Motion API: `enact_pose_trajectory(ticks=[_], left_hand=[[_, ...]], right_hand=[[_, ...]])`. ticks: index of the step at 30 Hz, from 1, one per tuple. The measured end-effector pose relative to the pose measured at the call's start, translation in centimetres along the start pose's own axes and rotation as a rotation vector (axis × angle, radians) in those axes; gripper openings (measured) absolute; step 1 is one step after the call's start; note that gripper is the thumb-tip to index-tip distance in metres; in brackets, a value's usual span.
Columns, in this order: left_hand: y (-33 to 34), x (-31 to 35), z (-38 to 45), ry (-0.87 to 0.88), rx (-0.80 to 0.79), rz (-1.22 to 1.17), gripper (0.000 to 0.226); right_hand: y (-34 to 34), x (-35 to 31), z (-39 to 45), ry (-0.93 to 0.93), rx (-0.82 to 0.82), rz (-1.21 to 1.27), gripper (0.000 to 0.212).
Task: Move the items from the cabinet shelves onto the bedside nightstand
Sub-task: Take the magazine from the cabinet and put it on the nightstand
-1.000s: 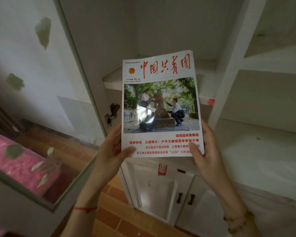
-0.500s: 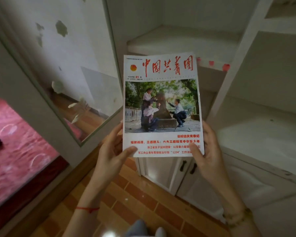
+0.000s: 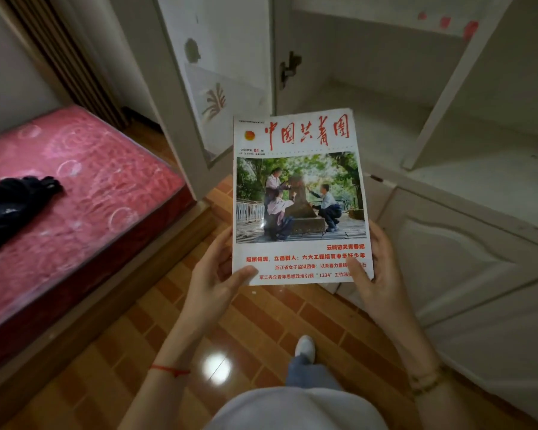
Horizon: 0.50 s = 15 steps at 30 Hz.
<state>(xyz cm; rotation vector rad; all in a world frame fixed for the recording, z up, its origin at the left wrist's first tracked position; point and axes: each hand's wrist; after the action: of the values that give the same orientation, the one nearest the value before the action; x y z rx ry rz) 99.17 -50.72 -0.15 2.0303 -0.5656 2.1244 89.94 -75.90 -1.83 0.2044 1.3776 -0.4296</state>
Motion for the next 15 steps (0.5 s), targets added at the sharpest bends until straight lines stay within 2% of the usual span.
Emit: enact_pose_trajectory(ticks=[9,15], left_hand=[[-4.3,-1.7,-13.7,-0.169,0.054,0.016,0.060],[-4.9,-2.4,-20.5,-0.200,0.143,0.049,0.059]], right_hand=[[4.0,-0.6,-11.9,0.106,-0.124,-0.026,0.060],[5.2,-1.4,-15.9,0.133,-0.239,-0.013,0.061]])
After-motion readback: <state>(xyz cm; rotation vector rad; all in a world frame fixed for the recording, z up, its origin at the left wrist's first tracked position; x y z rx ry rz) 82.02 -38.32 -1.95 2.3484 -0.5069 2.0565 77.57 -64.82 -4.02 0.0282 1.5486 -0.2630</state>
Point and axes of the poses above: each hand's wrist, its own z-axis towards the middle knuckle, its own y-axis out of the palm, x = y × z, and after that the axes turned 5 degrees about z, right-handed
